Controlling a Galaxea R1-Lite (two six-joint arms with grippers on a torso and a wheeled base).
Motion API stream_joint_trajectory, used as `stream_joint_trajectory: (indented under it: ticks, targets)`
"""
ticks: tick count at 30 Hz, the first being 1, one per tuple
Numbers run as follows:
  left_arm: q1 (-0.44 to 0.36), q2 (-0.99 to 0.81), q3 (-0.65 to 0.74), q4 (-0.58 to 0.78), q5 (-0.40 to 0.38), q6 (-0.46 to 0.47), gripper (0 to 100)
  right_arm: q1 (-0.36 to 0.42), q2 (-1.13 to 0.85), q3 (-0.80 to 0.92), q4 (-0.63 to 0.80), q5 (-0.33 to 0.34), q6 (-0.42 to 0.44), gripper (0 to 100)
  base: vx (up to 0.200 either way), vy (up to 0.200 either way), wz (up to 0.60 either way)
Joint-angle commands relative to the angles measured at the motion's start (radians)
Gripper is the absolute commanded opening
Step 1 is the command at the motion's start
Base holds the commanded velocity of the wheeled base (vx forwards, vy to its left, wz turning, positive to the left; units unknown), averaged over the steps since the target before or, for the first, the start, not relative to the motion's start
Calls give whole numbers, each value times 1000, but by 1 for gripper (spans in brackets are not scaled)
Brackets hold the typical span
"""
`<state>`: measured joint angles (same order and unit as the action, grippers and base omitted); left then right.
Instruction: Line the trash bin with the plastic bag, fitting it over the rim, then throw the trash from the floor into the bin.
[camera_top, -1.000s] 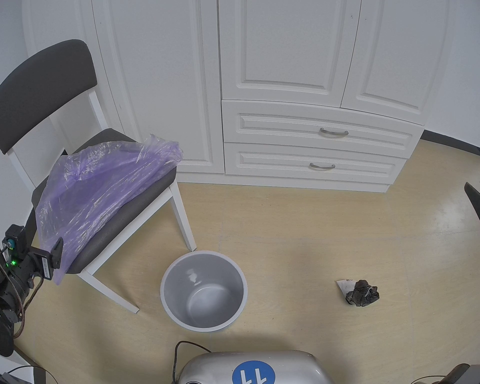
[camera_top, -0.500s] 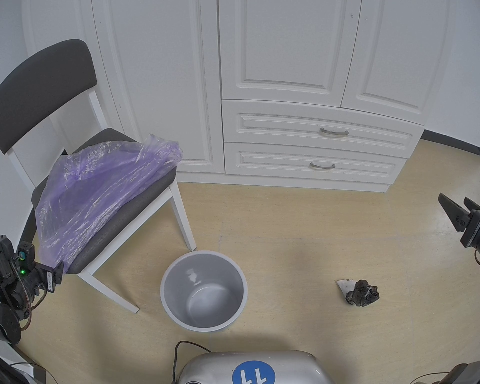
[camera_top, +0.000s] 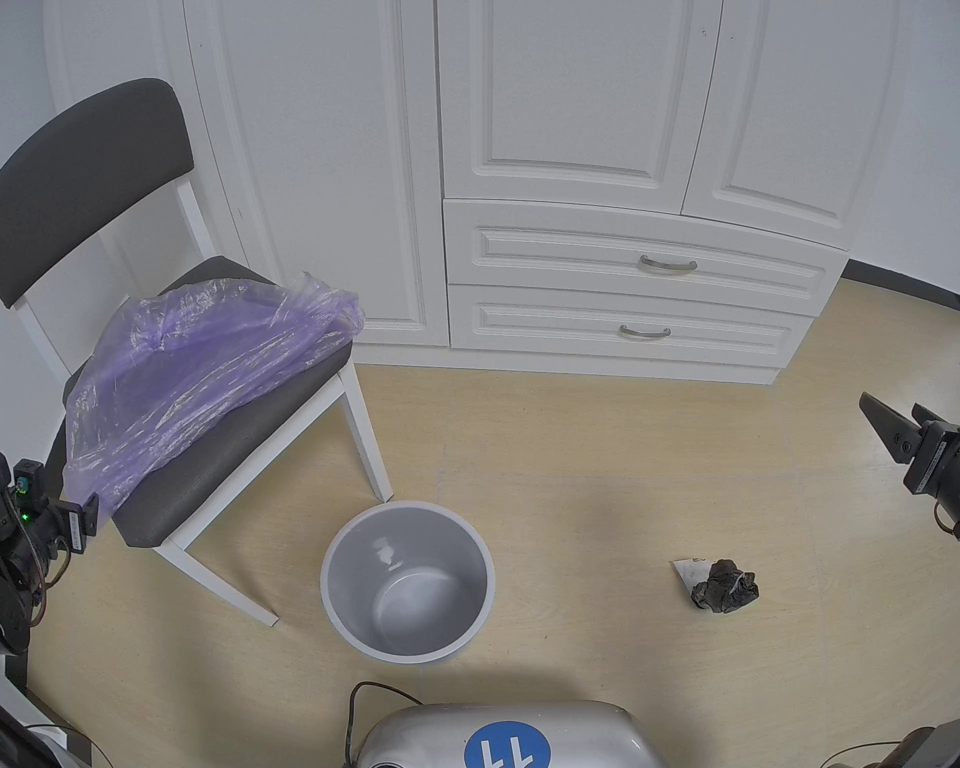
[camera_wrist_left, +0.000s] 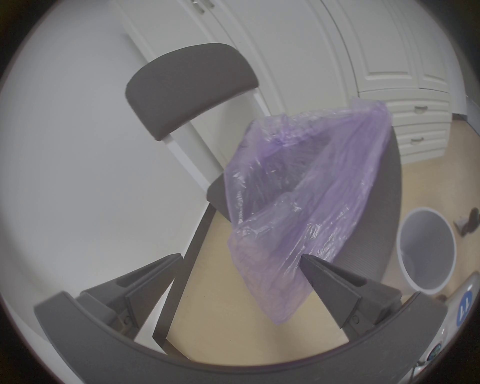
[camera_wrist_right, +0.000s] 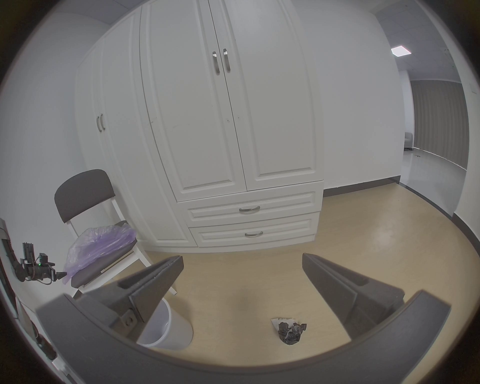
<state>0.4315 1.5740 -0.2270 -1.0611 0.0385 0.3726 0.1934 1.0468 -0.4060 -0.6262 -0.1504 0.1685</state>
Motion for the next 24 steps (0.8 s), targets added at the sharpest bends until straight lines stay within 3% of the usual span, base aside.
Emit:
stream_joint_trajectory:
  ticks: [1,8,12,19,20,24]
  targets:
    - [53,32,-60,-2,1,-37,100,-2,16,1,-20,0,6,100,0,0,0]
    - [105,29,-124,-5,-97,-127,100,-2,15,-2,-24,0,8,100,0,0,0]
    - [105,38,-129,-5,-106,-144,100,-2,16,-1,-24,0,8,100,0,0,0]
    - [105,0,-68,-4,-187,-133,100,-2,9,9,-23,2,3,100,0,0,0]
    - [105,-19,-46,3,-236,-121,100,-2,9,16,-23,2,2,100,0,0,0]
    - [128,-8,-14,9,-266,-40,100,-2,15,27,-23,2,-1,100,0,0,0]
